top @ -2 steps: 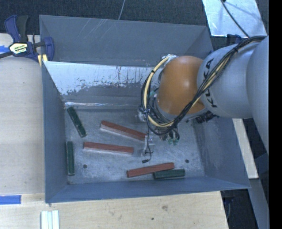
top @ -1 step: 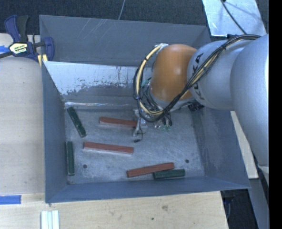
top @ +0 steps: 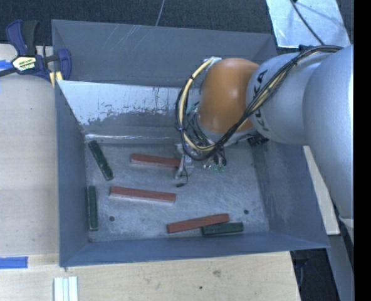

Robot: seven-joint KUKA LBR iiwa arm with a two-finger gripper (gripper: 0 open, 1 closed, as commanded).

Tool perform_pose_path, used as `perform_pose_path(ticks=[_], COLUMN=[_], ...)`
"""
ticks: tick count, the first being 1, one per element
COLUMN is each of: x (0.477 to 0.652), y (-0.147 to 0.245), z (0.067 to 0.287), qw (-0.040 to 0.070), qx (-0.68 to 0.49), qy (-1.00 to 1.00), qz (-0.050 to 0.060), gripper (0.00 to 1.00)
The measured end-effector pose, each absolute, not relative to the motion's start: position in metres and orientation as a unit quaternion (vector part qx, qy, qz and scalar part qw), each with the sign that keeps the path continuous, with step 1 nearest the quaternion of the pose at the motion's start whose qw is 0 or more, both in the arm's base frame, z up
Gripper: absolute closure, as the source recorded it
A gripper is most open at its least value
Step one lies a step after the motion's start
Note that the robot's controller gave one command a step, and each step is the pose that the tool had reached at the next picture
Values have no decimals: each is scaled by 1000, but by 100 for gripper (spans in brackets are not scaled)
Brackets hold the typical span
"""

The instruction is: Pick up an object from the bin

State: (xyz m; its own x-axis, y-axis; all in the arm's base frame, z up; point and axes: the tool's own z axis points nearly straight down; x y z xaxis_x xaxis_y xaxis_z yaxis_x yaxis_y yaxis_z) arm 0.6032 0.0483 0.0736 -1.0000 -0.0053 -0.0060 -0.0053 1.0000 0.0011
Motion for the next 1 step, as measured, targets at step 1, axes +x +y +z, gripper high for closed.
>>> perform_pose_path(ticks=[1], x=[579], y=[42], z=[200], qw=[2], qx=[-30], qy=[1000], qz=[0], gripper=[100])
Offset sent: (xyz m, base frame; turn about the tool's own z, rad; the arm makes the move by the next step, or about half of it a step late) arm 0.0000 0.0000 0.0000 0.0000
